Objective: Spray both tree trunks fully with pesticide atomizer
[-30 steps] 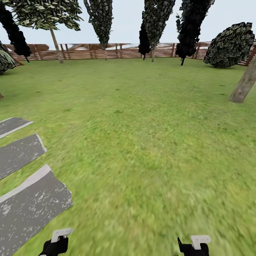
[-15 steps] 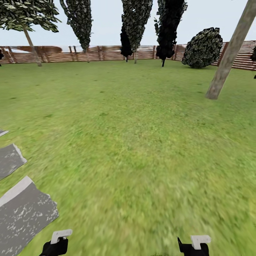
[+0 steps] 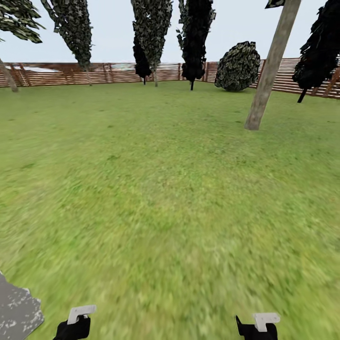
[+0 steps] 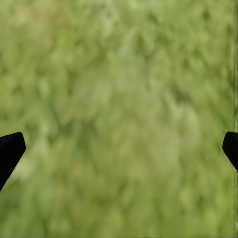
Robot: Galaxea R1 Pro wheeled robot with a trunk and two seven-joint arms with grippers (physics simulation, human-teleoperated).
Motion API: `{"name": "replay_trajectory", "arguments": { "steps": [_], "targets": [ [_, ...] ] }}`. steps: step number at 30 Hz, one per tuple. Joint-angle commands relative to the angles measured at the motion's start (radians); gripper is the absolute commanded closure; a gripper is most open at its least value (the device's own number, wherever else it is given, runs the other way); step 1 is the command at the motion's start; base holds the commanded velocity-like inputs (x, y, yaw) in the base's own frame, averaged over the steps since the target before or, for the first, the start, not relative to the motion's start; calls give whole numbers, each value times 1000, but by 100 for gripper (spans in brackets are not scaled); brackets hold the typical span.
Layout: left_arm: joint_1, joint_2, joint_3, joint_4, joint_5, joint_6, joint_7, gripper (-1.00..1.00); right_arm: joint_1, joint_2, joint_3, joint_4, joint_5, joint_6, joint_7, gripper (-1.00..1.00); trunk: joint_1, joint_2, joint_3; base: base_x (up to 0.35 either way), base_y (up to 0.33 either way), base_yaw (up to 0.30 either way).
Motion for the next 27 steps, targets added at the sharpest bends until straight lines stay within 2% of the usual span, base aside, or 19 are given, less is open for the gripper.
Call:
{"name": "replay_trajectory", "arguments": {
  "steps": [1, 21, 27],
  "targets": [
    [0, 0, 0, 0, 7, -3, 0, 100, -1, 0, -1, 1, 4, -3, 0, -100, 0, 0, 0, 243, -161, -285],
    [0, 3, 1, 0, 8, -3, 3, 100, -1, 0, -1, 1, 4, -3, -1, -100, 0, 0, 10, 250, -161, -289],
    [0, 5, 2, 0, 8, -4, 5, 100, -1, 0, -1, 1, 4, -3, -2, -100, 0, 0, 13, 307, -69, -290]
  ]
}}
